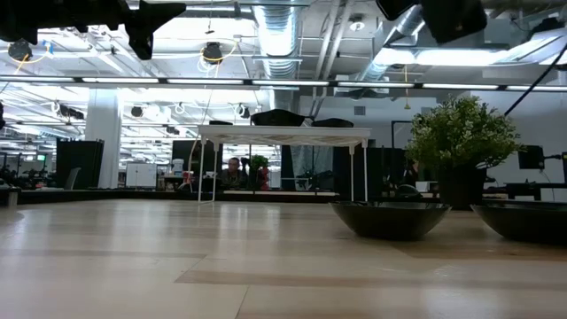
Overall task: Pick & Place Mini shaped plates
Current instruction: Stack the leaf-shaped plate on top of the leaf-shaped plate on the shelf
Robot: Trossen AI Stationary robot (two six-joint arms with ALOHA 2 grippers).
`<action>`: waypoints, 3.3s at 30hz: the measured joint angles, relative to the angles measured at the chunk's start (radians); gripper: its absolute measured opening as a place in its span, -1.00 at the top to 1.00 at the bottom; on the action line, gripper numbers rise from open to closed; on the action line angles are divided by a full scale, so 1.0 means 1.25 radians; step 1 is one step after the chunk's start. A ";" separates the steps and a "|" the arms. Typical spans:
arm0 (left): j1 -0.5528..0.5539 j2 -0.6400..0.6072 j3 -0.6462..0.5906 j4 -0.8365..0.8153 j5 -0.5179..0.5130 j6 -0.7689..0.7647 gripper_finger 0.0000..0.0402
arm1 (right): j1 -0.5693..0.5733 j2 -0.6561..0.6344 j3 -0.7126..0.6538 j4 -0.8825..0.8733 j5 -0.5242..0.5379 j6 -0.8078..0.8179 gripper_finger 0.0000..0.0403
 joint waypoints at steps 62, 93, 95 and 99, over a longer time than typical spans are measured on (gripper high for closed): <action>-0.006 0.000 0.000 0.000 0.084 -0.036 0.14 | 0.299 0.014 -0.428 0.364 0.116 0.077 0.44; -0.007 0.000 0.000 0.000 0.084 -0.070 0.14 | 0.321 0.014 -0.578 0.632 0.117 0.171 0.44; -0.007 0.000 0.000 0.000 0.084 -0.069 0.14 | 0.320 0.014 -0.578 0.632 0.117 0.170 0.44; -0.006 0.000 0.000 0.000 0.084 -0.069 0.14 | 0.320 0.014 -0.589 0.635 0.117 0.177 0.47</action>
